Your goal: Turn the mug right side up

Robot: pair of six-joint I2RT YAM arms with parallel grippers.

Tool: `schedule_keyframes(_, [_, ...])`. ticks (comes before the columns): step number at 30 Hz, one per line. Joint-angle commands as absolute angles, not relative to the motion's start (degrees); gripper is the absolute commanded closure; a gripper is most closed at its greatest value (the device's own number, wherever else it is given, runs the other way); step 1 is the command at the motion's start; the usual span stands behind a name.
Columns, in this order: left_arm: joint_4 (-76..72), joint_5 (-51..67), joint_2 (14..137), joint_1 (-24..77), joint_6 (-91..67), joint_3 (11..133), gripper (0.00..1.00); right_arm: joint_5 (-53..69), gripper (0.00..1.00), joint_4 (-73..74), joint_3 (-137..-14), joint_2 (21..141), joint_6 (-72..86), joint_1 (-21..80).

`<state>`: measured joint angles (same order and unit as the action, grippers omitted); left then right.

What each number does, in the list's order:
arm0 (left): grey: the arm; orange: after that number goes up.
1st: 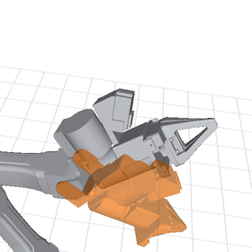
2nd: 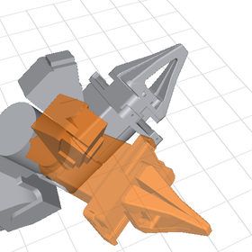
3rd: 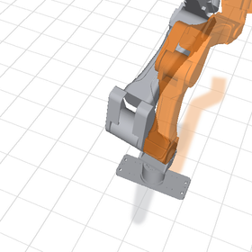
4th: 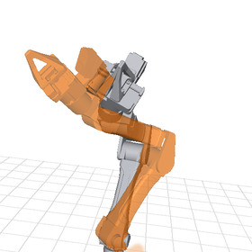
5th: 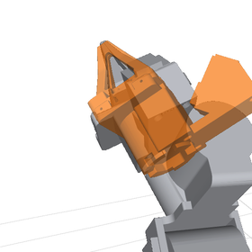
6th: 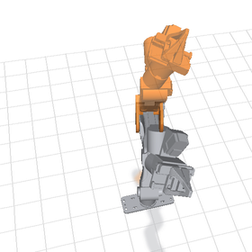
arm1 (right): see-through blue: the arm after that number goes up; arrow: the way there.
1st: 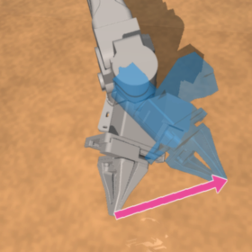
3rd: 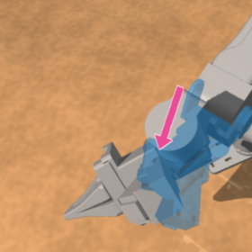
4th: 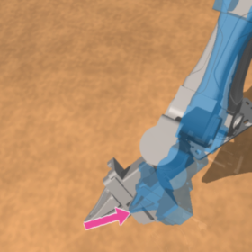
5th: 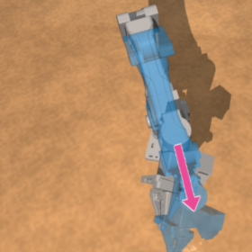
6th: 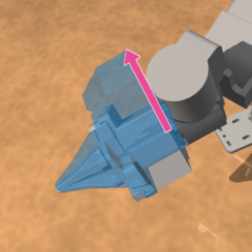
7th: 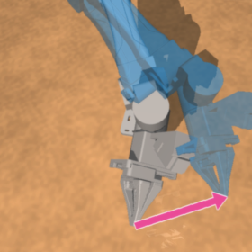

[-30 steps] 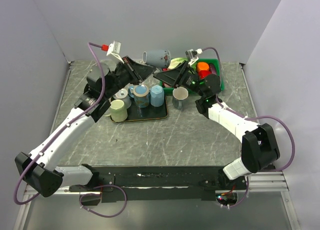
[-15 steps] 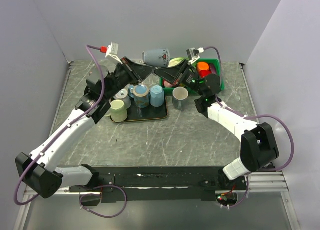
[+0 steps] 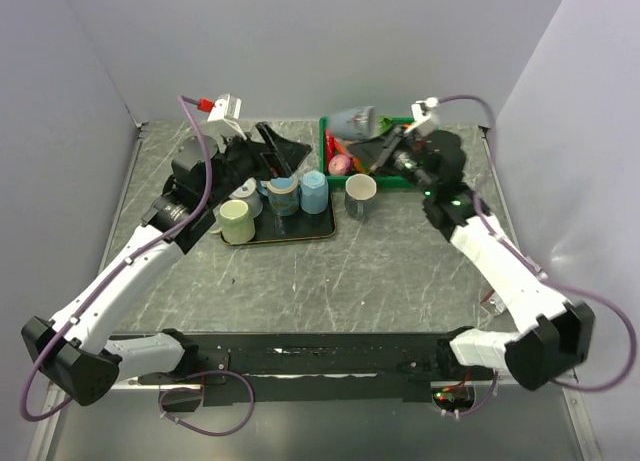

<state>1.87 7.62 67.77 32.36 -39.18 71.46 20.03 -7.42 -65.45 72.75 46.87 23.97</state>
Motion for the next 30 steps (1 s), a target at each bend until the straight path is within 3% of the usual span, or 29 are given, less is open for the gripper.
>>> schedule_keyframes(1, [11.3, 0.2, 65.0, 32.5, -30.6, 70.7, 0.04, 0.9, 1.0, 17.7, -71.1, 65.5, 29.0, 19.9])
schedule_keyframes(8, [20.3, -14.1, 66.8, 32.1, -28.8, 71.9, 0.04, -12.1, 1.0, 29.2, -65.2, 65.8, 22.1, 18.9])
schedule_keyframes(30, [27.5, -12.2, 72.9, 28.1, -31.6, 73.6, 0.04, -18.4, 1.0, 18.2, -56.9, 80.4, 16.7, 21.0])
